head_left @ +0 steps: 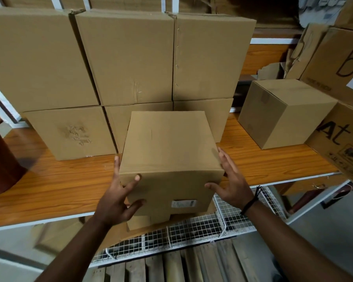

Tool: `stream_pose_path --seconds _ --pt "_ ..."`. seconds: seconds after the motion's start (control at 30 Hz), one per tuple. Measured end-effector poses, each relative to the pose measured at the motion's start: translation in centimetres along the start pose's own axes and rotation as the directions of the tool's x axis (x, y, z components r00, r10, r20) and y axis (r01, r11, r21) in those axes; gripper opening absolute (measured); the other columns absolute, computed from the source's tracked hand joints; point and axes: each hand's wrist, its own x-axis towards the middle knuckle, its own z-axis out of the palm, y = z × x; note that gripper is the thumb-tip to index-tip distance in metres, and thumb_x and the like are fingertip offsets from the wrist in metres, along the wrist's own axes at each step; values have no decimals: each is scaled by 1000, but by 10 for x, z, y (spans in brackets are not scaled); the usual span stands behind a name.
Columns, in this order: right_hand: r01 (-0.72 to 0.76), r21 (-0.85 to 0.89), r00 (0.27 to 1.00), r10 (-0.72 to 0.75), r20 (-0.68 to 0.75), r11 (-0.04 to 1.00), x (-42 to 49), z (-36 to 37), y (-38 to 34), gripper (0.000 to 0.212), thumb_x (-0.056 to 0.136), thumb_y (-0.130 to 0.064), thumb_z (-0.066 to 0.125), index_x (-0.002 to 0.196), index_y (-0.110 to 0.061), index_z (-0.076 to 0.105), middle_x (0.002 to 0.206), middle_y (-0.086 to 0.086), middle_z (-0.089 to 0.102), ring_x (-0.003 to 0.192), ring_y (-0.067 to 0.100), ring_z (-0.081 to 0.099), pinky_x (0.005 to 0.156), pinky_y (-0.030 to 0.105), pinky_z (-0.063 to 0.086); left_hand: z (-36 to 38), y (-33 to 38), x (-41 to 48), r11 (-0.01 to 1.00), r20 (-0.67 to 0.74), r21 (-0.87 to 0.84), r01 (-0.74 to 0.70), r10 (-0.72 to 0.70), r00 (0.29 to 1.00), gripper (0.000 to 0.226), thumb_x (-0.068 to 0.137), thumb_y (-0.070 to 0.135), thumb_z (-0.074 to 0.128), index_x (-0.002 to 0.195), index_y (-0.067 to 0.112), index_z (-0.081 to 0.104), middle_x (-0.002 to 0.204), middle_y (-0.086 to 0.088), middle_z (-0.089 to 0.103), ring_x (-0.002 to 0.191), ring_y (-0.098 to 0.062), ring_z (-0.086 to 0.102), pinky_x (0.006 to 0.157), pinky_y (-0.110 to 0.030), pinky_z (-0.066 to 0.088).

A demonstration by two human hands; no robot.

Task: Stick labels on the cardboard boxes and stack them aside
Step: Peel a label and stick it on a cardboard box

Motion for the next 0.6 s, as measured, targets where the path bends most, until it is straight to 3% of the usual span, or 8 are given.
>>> stream_pose_path --seconds 0.1,0.17,0.23,0.37,0.43,0.5,0.6 --pt "142 -96 989 -146 -33 985 -2 8 10 85 87 -56 57 152 -42 5 152 23 26 131 27 42 80 38 57 7 -10 -5 999 28 39 18 -19 999 65 96 58 45 152 49 15 148 -50 5 135 -53 10 92 -59 40" --pt "148 -120 989 -147 11 982 0 11 12 77 90 -53 54 151 -45 7 152 27 23 106 35 61 61 36 61 10 -15 -5 999 53 29 44 -46 998 66 94 52 50 151 50 17 152 -45 1 133 -58 29 91 -57 50" --pt "133 -134 991 -127 52 982 -3 16 16 66 94 -53 47 148 -51 9 155 25 13 75 31 67 46 33 57 11 -20 -4 998 55 27 50 -51 997 67 92 49 53 151 49 19 154 -41 2 124 -51 48 88 -51 56" --pt "116 -120 990 -106 88 986 -12 25 25 63 97 -52 43 148 -53 6 160 14 -9 72 37 67 48 39 58 16 -20 -7 1000 28 2 22 -22 999 61 98 54 43 152 48 15 152 -44 5 122 -38 47 90 -45 53" --pt "127 -122 986 -112 125 984 -17 28 28 69 94 -56 45 148 -51 3 156 28 2 78 39 66 53 41 59 20 -19 -13 999 43 4 41 -41 998 62 98 55 43 152 48 14 149 -46 10 119 -43 52 86 -47 56" --pt "113 -150 983 -88 160 982 -22 31 30 74 90 -64 46 148 -52 1 142 40 27 78 35 67 52 39 59 24 -19 -21 997 71 12 79 -80 994 63 98 57 42 153 49 13 145 -47 18 116 -52 55 78 -51 60" --pt "89 -202 983 -54 173 975 -24 36 31 75 88 -70 43 149 -51 3 129 35 43 80 33 69 51 38 59 29 -20 -30 991 100 43 129 -133 986 62 98 60 37 154 47 11 141 -44 29 115 -53 54 73 -50 61"
